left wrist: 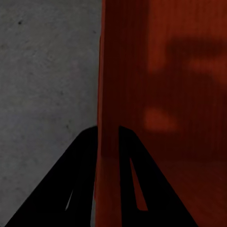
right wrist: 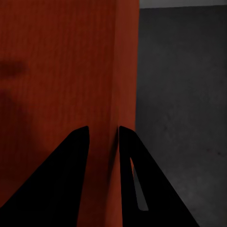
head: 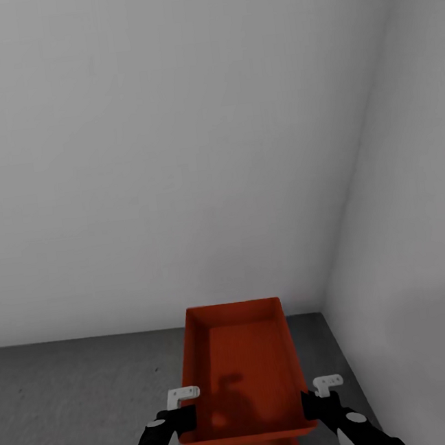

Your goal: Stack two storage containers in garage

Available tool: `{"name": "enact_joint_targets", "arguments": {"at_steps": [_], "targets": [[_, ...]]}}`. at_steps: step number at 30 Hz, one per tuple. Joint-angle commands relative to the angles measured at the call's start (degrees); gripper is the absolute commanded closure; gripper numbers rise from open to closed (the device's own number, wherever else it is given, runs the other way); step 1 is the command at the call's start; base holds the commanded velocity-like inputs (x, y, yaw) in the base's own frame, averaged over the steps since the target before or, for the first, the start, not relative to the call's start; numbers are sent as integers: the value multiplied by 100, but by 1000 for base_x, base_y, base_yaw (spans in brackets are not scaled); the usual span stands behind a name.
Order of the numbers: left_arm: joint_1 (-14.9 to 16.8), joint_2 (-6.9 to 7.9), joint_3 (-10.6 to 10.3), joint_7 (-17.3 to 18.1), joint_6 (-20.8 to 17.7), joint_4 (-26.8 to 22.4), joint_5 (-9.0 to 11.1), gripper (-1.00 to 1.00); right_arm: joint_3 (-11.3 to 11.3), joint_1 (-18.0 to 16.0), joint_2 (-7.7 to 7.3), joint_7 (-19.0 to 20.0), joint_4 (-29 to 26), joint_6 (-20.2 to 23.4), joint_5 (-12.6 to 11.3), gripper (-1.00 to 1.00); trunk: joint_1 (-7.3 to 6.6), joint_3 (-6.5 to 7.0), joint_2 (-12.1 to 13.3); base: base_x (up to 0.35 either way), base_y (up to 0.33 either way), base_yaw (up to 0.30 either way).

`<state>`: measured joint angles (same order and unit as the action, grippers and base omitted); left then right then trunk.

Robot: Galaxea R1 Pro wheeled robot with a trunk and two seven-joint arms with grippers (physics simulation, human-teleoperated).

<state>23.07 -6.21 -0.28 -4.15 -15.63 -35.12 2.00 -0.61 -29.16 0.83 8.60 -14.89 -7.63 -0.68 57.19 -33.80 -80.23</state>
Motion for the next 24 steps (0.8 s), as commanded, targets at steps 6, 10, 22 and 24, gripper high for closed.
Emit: {"name": "enact_joint_targets", "arguments": {"at_steps": [6, 10, 22, 24], "targets": [[4, -38, 27, -40, -40, -62, 2, 100, -10, -2, 36, -1, 21, -19, 5, 100, 22, -32, -44, 0, 0, 0], [4, -33, 22, -38, -37, -59, 30, 100, 22, -2, 25, -5, 21, -19, 37, 100, 22, -32, -44, 0, 0, 0], [4, -11, 19, -33, 61, 55, 76, 100, 43, -2, -46, 10, 21, -19, 59, 100, 22, -32, -44, -26, 0, 0], [4, -21, 19, -34, 61, 54, 58, 100, 43, -2, -47, 10, 21, -19, 59, 100, 22, -32, -44, -257, 0, 0]]}}
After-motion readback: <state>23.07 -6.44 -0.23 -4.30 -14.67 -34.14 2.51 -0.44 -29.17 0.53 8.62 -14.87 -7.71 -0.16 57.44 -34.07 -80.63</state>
